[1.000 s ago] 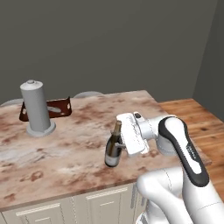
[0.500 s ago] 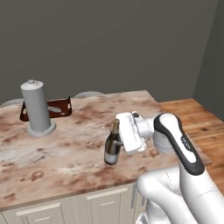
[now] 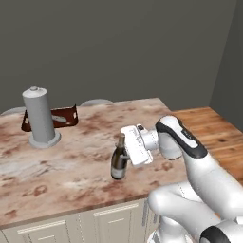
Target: Place the drinks on the dining counter in a tight cluster.
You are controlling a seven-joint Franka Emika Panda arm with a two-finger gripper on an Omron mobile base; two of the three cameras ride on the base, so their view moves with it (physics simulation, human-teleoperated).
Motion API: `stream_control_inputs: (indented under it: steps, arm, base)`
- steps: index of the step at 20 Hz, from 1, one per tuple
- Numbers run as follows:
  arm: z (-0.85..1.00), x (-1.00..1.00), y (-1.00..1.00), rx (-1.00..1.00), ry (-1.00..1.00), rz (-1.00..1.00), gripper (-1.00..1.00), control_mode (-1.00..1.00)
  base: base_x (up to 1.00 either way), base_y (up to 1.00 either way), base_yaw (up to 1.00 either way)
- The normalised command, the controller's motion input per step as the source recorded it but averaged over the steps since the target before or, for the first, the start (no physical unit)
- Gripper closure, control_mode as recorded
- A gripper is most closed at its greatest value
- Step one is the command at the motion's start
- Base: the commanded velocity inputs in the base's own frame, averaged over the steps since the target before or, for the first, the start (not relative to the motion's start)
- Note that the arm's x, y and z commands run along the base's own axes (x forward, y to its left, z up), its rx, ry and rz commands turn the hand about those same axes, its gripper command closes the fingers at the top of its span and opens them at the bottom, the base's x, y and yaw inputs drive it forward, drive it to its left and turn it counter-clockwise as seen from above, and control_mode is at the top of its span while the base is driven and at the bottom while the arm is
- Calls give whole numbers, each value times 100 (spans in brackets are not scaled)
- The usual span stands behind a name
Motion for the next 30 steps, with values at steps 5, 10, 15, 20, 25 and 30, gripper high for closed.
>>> stream_control_inputs:
  steps: [5, 10, 15, 20, 25, 30]
  arm:
    - [-35, 47, 14, -7, 0, 11, 100, -100]
    - [-15, 50, 3, 0, 0, 9, 100, -100]
    - [-13, 45, 1, 3, 0, 2, 100, -100]
    - [-20, 32, 10, 0, 2, 0, 100, -100]
    - [-28, 17, 15, 0, 2, 0, 100, -100]
    - [-28, 2, 6, 0, 1, 0, 100, -100]
  base:
    - [0, 0, 0]
    - [0, 0, 0]
    - [0, 0, 0]
    - [0, 0, 0]
    - [0, 0, 0]
    - [0, 0, 0]
